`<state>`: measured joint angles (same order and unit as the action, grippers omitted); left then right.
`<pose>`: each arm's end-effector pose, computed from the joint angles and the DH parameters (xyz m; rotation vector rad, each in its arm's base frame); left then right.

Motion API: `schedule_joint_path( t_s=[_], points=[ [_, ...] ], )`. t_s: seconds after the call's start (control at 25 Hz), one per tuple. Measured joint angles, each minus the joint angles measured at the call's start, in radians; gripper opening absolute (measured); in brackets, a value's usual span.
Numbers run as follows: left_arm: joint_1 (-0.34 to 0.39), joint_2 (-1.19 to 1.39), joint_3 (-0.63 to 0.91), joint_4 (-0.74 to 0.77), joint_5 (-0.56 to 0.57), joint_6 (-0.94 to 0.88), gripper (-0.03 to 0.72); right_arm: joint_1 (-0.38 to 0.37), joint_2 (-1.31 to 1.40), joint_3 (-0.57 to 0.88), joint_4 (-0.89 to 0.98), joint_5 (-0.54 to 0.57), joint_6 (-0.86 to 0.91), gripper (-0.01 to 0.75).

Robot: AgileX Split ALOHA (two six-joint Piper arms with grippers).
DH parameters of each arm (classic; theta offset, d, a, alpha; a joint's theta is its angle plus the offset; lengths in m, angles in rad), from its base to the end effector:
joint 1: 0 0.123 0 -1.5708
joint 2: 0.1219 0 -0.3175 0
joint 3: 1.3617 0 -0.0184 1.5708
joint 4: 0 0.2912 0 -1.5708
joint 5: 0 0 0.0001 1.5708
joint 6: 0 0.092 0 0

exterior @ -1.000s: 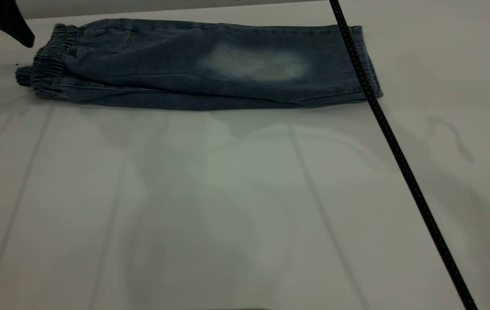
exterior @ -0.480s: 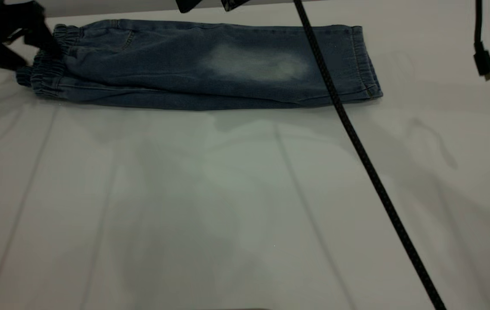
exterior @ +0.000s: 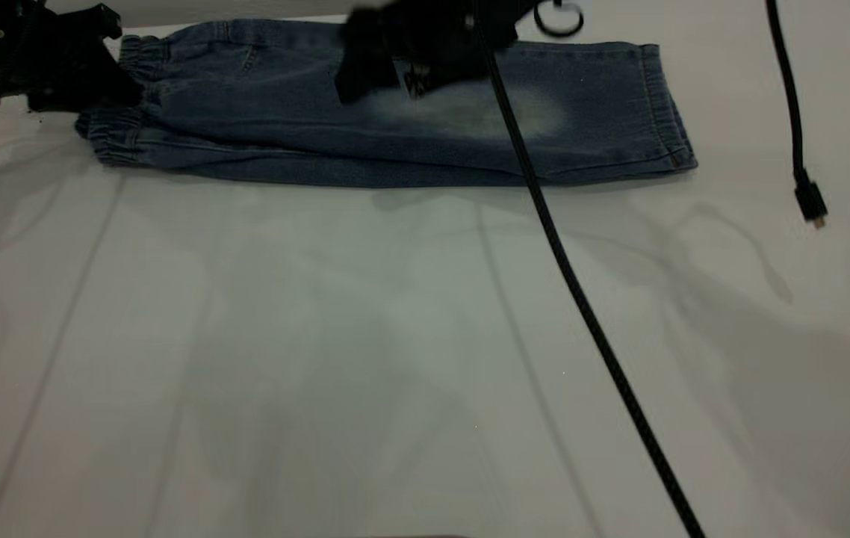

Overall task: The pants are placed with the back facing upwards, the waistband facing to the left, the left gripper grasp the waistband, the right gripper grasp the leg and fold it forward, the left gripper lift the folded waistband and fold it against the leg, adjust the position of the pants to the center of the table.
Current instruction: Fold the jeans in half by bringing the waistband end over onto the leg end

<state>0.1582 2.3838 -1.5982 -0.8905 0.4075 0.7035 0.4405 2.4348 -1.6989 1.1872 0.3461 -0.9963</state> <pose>0.5379 0.0570 0.0665 -0.2559 2.4967 -0.3905 0.5030 0.2692 0.0754 -0.4839 2.3553 0.6687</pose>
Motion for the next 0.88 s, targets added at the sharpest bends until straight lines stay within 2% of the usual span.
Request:
schedule_joint_path(
  t_s=[0.04, 0.12, 0.56, 0.68, 0.88],
  points=[
    [0.0, -0.004, -0.004, 0.0, 0.006, 0.005, 0.099, 0.0, 0.014, 0.0, 0.012, -0.007, -0.023, 0.515],
    [0.0, -0.02, -0.016, 0.002, 0.029, 0.022, 0.061, 0.0, 0.037, 0.0, 0.032, -0.021, -0.061, 0.502],
    [-0.037, -0.196, -0.21, 0.02, 0.293, 0.055, 0.056, 0.02, 0.087, -0.013, 0.066, -0.01, -0.122, 0.478],
    [-0.067, -0.214, -0.243, 0.031, 0.33, 0.057, 0.056, 0.041, 0.087, -0.021, 0.07, 0.043, -0.122, 0.478],
    [-0.122, -0.221, -0.287, 0.035, 0.362, 0.058, 0.055, 0.032, 0.044, -0.063, -0.021, 0.243, -0.094, 0.477]
  ],
)
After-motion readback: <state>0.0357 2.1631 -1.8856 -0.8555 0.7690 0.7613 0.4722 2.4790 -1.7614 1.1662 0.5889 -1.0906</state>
